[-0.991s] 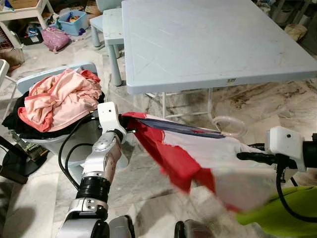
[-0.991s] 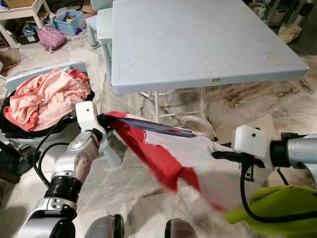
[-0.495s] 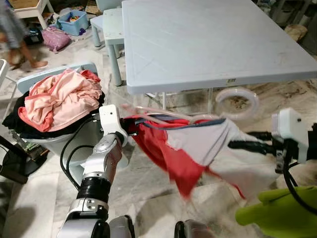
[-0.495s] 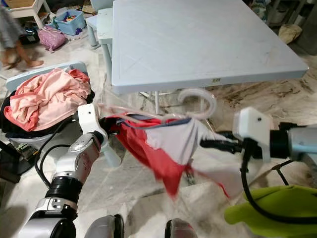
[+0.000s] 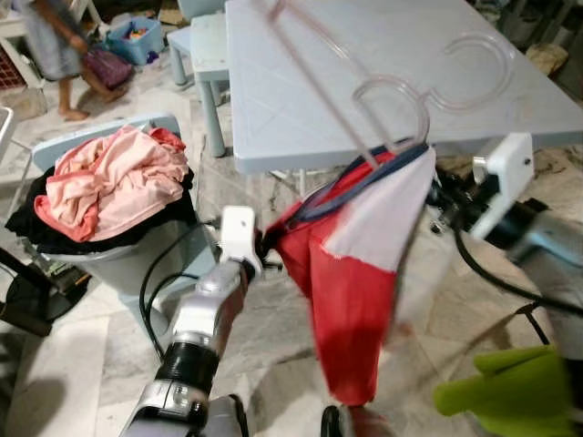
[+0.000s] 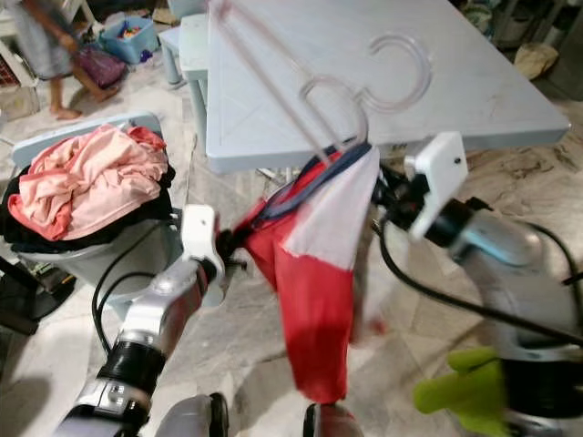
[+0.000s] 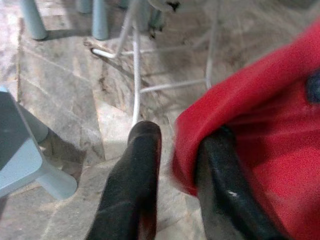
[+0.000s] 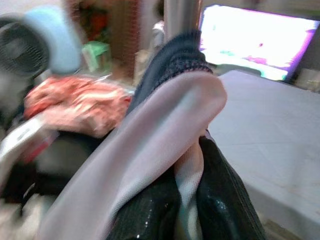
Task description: Hang hanger
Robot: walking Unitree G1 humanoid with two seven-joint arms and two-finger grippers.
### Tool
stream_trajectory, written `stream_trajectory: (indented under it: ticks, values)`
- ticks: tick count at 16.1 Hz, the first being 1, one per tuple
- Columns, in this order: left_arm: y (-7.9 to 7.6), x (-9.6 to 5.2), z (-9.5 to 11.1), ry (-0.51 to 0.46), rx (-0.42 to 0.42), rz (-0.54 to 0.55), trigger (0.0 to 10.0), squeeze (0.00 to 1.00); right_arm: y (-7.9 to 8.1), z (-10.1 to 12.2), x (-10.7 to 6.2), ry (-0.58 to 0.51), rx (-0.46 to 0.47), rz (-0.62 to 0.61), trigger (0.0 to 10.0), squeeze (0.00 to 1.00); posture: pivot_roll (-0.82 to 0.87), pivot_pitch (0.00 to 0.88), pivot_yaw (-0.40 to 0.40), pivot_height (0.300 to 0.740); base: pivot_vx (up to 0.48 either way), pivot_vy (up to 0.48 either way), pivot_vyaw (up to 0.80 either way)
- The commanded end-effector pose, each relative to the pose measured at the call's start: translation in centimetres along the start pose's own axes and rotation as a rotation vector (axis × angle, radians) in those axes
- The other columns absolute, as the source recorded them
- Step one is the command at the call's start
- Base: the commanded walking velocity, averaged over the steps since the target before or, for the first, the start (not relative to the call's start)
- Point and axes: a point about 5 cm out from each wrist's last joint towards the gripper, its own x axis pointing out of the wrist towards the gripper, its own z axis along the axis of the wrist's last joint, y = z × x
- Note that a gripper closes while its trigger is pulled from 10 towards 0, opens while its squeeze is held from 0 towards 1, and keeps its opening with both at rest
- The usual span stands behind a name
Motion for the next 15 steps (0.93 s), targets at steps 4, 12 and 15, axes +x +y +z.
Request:
stream_trajectory:
  ticks: [4, 12, 15]
  values:
    - [-0.4, -0.3, 0.1, -0.023, 0.087, -0.032, 10.0, 1.0, 0.4, -0.7, 1.5, -0.039, 0.06, -0.146, 10.0, 0.0, -0.14, 0.086, 0.022, 0.74, 0.0, 0.0, 0.0]
    - [-2.8, -3.2, -1.3, -0.062, 0.541, -0.44, 10.0, 1.0, -0.8, -7.4, 2.2, 0.288, -0.194, -0.17, 10.0, 0.0, -0.09, 0.077, 0.035, 0.74, 0.0, 0.0, 0.0]
    - [-2.8, -5.2, -0.4, -0.158, 0.624, -0.531, 10.0, 1.0, -2.4, -8.3, 2.9, 0.346, -0.283, -0.057, 10.0, 0.0, -0.07, 0.074, 0.032, 0.74, 0.0, 0.0, 0.0]
